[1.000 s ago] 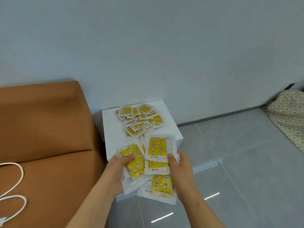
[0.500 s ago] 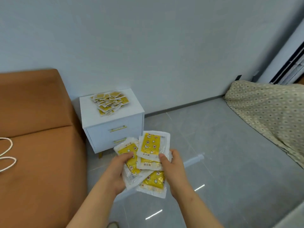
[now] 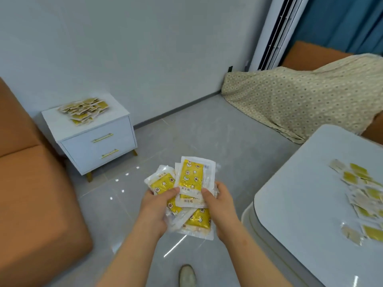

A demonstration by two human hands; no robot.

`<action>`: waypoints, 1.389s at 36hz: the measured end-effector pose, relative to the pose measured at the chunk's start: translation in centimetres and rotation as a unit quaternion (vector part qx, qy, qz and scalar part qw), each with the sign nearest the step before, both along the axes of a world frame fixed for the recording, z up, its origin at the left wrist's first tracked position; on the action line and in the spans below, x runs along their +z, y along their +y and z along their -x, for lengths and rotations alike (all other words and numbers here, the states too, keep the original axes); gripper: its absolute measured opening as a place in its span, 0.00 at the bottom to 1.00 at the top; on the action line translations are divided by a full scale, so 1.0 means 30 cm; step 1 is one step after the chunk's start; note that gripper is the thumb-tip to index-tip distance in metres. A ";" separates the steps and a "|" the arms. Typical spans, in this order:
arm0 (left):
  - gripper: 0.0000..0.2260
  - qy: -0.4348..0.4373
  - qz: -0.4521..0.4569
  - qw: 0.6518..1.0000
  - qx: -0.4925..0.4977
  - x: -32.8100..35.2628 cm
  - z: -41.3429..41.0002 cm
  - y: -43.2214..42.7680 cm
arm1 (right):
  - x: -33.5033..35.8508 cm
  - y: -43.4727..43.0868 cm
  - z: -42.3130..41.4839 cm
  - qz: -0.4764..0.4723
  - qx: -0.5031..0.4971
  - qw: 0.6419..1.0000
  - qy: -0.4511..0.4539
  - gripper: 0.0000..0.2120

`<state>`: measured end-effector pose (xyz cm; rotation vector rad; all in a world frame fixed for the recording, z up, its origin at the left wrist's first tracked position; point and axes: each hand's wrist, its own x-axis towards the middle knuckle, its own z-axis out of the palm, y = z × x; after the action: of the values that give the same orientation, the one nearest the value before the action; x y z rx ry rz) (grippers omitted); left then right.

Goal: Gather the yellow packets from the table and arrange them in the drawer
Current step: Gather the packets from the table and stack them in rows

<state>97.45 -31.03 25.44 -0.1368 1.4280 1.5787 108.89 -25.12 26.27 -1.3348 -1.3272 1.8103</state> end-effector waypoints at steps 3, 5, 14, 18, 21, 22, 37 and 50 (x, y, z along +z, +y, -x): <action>0.11 0.003 0.000 1.000 -0.018 0.016 -0.135 -0.057 | -0.001 -0.070 -0.144 0.001 -0.021 1.000 0.003 0.05; 0.12 0.006 -0.006 0.999 -0.031 0.024 -0.220 -0.076 | -0.002 -0.100 -0.235 0.005 -0.033 0.999 0.017 0.06; 0.11 0.031 -0.021 0.997 -0.071 0.031 -0.655 -0.049 | -0.006 -0.096 -0.686 -0.004 -0.051 0.998 0.045 0.06; 0.12 0.027 -0.034 0.997 -0.070 0.023 -0.920 0.002 | -0.011 -0.045 -0.958 -0.018 -0.050 0.998 0.033 0.04; 0.12 0.011 -0.028 0.997 -0.072 0.022 -1.128 0.035 | -0.008 -0.010 -1.163 -0.014 -0.042 0.999 0.020 0.05; 0.11 0.007 -0.028 0.997 -0.074 0.023 -1.191 0.046 | -0.005 0.001 -1.225 -0.013 -0.040 0.999 0.017 0.06; 0.12 0.013 -0.027 0.990 -0.137 0.006 -1.708 0.427 | -0.022 0.353 -1.766 0.000 -0.095 0.995 -0.018 0.07; 0.12 0.046 -0.023 0.984 -0.171 -0.008 -2.186 0.920 | -0.093 0.852 -2.235 0.022 -0.118 0.993 -0.012 0.19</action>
<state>163.04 -3.43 25.20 0.2016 1.3991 1.3449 175.95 0.44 23.47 -1.4739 -1.0940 1.6748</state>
